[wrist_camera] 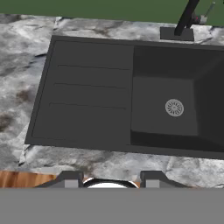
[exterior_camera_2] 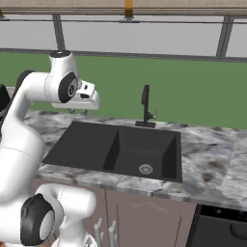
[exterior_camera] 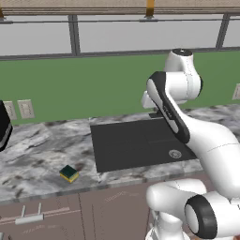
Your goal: Soak the sponge with water for a few seconds and then drop it inside the sink.
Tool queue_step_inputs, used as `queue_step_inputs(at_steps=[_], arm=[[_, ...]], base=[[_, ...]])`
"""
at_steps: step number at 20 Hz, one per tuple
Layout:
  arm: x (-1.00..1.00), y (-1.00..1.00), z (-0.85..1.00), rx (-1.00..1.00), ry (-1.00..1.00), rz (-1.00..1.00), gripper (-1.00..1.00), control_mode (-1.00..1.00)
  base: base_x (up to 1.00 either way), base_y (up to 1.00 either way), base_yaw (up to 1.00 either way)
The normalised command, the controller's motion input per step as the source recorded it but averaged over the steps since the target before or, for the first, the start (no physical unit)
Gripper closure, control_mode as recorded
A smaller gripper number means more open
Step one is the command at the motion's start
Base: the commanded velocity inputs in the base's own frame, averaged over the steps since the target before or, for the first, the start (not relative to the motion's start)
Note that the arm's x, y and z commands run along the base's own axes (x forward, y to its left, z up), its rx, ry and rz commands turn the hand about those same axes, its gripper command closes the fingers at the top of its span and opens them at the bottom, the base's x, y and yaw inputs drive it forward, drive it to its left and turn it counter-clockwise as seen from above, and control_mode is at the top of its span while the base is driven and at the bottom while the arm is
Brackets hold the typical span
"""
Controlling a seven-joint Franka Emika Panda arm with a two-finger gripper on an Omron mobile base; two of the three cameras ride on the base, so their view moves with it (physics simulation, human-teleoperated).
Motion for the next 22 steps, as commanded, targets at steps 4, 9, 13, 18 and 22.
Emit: queue_step_inputs(at_steps=[4,9,13,18,22], arm=[[0.00,-0.21,0.00,0.00,0.00,0.00,-1.00,-1.00],[-0.12,-0.35,0.00,0.00,0.00,0.00,-1.00,-1.00],[-0.19,-0.36,0.00,0.00,0.00,0.00,-1.00,-1.00],[-0.22,-0.40,0.00,0.00,0.00,0.00,-1.00,-1.00],[-0.26,-0.38,0.00,0.02,-0.04,0.00,-1.00,-1.00]], base=[[0.00,0.00,0.00],[0.00,0.00,0.00],[0.00,0.00,0.00],[0.00,0.00,0.00],[0.00,0.00,0.00]])
